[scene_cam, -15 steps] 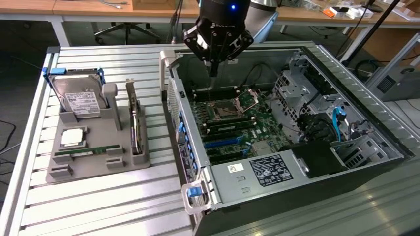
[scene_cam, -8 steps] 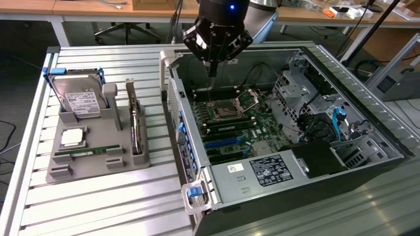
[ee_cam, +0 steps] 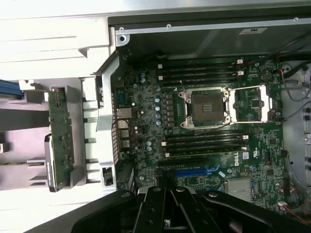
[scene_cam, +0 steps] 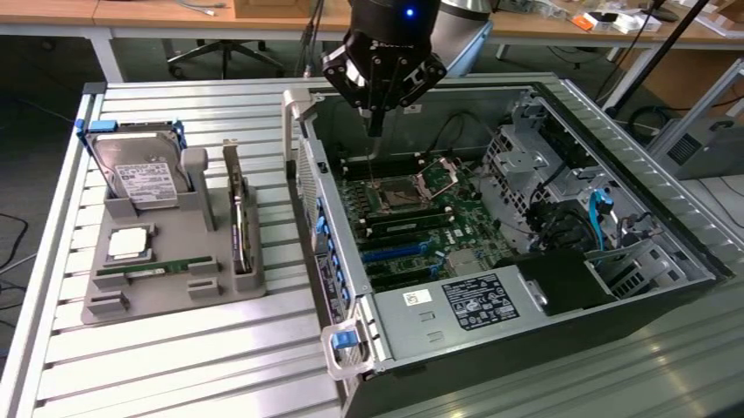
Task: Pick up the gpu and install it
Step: 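Reach for the gpu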
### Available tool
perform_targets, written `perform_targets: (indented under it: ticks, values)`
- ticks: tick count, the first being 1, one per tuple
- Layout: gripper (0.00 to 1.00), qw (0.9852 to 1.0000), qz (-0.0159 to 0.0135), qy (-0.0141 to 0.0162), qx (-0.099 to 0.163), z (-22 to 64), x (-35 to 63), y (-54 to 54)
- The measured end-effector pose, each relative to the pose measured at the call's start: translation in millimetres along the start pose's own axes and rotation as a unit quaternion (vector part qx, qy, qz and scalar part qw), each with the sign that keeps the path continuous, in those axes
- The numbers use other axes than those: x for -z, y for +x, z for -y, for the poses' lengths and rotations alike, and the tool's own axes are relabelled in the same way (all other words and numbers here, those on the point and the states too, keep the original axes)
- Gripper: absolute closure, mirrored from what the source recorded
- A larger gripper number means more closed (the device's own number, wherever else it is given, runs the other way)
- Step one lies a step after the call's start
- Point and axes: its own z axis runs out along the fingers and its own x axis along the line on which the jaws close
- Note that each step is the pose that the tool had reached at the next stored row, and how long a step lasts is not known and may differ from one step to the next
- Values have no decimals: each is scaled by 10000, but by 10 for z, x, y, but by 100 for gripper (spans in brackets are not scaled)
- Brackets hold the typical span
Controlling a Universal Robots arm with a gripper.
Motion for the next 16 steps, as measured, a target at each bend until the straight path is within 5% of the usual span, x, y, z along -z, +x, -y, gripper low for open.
perform_targets:
  ticks: [16]
  values:
    - [89,10000,0,0,0,3,1,35]
